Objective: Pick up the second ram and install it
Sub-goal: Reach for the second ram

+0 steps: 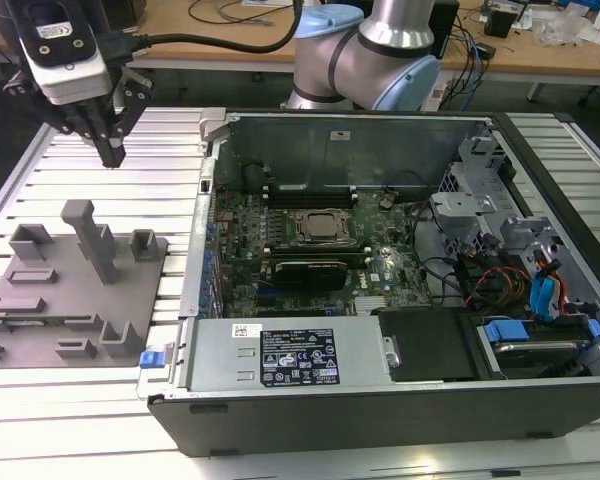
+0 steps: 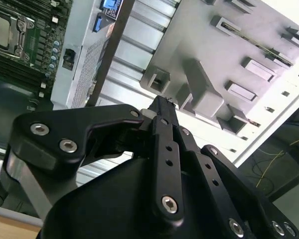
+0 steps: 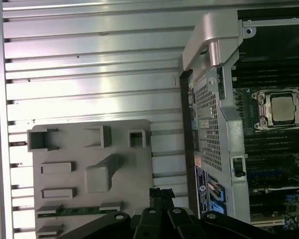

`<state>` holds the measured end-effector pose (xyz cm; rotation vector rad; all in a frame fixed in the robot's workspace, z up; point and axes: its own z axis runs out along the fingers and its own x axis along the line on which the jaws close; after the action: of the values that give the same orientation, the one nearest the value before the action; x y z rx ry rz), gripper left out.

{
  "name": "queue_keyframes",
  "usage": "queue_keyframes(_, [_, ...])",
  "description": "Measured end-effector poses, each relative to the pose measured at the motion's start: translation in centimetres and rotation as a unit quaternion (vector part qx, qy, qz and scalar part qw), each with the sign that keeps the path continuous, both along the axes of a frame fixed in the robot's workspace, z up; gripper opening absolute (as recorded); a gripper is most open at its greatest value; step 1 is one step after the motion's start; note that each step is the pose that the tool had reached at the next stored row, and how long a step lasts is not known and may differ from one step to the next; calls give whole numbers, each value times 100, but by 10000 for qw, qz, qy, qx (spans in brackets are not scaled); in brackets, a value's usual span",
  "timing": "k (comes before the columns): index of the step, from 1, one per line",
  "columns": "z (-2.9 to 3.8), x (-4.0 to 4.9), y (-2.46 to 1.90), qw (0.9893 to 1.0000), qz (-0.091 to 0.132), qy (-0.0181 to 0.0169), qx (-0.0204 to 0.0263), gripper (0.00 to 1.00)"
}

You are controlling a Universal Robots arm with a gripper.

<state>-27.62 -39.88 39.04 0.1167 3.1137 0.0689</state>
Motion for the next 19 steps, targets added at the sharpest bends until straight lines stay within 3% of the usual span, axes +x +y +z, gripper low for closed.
queue_keyframes(11, [-8, -185, 0, 10000, 1, 0, 0, 11])
queue_keyframes(15, [-14, -314, 0, 10000, 0, 0, 0, 11])
queue_keyframes(19, [-21, -510, 0, 10000, 0, 0, 0, 11])
